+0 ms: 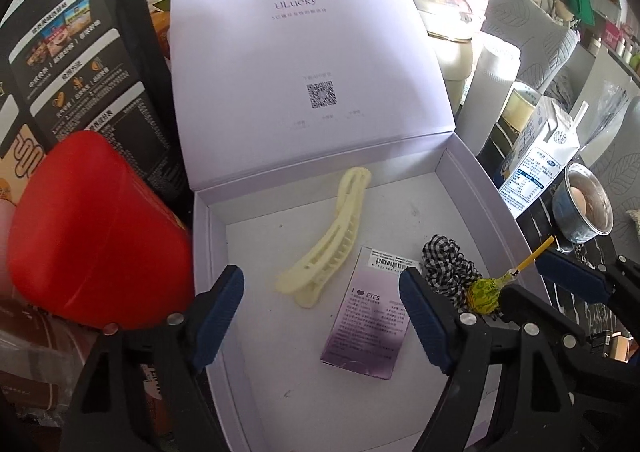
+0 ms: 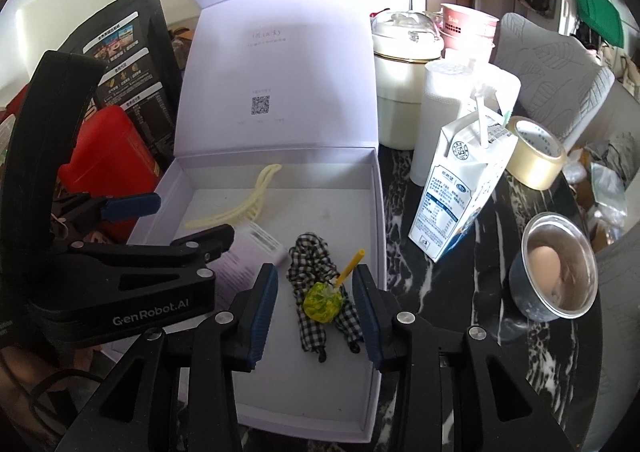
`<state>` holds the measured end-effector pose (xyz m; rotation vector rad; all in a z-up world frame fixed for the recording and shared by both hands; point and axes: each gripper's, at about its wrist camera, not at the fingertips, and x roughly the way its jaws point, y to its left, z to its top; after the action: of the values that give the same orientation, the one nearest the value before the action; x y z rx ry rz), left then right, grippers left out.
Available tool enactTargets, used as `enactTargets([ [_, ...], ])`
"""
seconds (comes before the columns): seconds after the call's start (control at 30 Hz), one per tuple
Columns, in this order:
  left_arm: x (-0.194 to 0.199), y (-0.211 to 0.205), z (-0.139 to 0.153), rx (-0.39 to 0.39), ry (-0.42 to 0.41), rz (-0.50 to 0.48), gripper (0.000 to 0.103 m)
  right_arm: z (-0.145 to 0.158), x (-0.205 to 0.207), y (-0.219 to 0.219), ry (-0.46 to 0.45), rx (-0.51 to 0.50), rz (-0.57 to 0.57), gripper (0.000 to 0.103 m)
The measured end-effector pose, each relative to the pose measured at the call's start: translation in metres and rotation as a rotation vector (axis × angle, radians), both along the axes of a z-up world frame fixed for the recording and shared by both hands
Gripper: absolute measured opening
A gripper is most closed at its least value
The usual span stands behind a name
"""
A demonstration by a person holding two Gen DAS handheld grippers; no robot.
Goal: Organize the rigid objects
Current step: 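Open both grippers to release the purple box and lollipop in the box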
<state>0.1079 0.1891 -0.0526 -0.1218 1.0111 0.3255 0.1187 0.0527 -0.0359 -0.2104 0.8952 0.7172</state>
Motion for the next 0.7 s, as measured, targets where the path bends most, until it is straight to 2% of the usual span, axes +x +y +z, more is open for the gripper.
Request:
enactTargets([
  [0.7, -0.031, 0.001, 0.051, 0.017, -0.104, 0.002, 0.08, 0.045, -0.021, -0.016, -0.096, 0.053, -0.018, 0.039],
])
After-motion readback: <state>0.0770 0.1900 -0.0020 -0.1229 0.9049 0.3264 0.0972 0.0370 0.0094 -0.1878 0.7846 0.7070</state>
